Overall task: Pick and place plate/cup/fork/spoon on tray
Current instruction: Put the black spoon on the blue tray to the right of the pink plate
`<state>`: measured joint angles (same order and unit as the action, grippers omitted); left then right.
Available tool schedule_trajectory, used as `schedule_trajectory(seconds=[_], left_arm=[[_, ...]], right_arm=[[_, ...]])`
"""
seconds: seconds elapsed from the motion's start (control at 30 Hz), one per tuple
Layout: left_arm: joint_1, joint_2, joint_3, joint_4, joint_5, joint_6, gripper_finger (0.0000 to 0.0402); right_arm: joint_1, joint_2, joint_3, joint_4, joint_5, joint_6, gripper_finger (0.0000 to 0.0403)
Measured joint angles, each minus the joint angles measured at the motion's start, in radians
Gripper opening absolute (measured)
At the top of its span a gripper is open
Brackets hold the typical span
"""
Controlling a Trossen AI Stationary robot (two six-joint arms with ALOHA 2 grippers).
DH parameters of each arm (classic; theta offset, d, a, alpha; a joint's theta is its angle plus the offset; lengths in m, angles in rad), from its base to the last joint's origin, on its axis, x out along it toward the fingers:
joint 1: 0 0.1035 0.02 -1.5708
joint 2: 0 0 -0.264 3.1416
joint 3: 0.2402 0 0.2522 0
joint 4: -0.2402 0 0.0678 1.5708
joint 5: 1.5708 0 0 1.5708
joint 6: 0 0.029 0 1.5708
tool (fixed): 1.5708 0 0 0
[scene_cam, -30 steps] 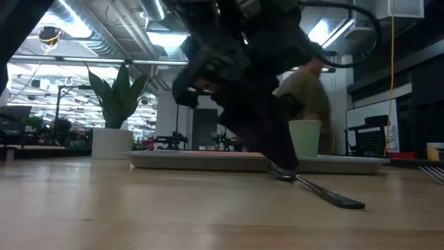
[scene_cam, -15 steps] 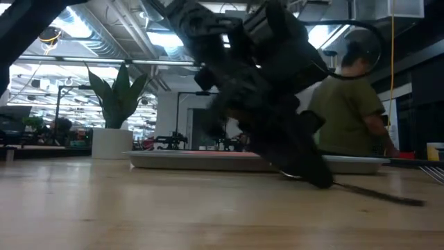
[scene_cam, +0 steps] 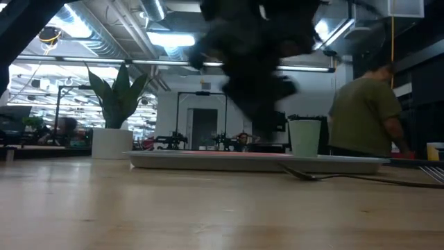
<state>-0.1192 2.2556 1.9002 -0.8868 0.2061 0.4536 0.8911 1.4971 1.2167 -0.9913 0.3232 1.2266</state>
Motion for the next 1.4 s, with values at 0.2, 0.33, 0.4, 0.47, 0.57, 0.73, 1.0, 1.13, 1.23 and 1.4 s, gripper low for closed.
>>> schedule_trajectory(seconds=[0.2, 0.33, 0.4, 0.47, 0.57, 0.73, 1.0, 1.13, 1.23, 1.4], left_arm=[[0.027, -0.046, -0.033, -0.567, 0.002, -0.072, 0.0053], [0.080, -0.207, -0.329, -0.523, 0.066, -0.140, 0.0053], [0.110, -0.330, -0.510, -0.424, 0.080, -0.196, 0.0053], [0.138, -0.468, -0.697, -0.318, 0.071, -0.272, 0.0053], [0.180, -0.705, -0.934, -0.150, 0.039, -0.365, 0.0053], [0.245, -1.151, -1.262, 0.234, 0.014, -0.398, 0.0053], [0.323, -1.704, -1.612, 0.713, -0.054, -0.361, 0.0053], [0.332, -1.884, -1.687, 0.722, -0.077, -0.366, 0.0053], [0.331, -1.988, -1.725, 0.707, -0.117, -0.365, 0.0053], [0.331, -2.135, -1.770, 0.704, -0.155, -0.366, 0.0053]], right_arm=[[0.029, 0.000, 0.000, 0.001, 0.058, 0.001, 0.0042], [0.056, 0.000, 0.000, 0.009, 0.097, 0.002, 0.0042], [0.069, 0.000, 0.000, 0.015, 0.103, 0.003, 0.0042], [0.078, 0.005, 0.000, 0.018, 0.103, 0.003, 0.0042], [0.084, 0.015, 0.000, 0.024, 0.107, 0.003, 0.0042], [0.083, 0.024, 0.000, 0.026, 0.130, 0.001, 0.0042], [0.075, 0.031, 0.000, 0.017, 0.139, -0.005, 0.0042], [0.074, 0.031, 0.000, 0.018, 0.140, -0.005, 0.0042], [0.074, 0.031, 0.000, 0.017, 0.140, -0.004, 0.0042], [0.075, 0.031, 0.000, 0.018, 0.140, -0.004, 0.0042]])
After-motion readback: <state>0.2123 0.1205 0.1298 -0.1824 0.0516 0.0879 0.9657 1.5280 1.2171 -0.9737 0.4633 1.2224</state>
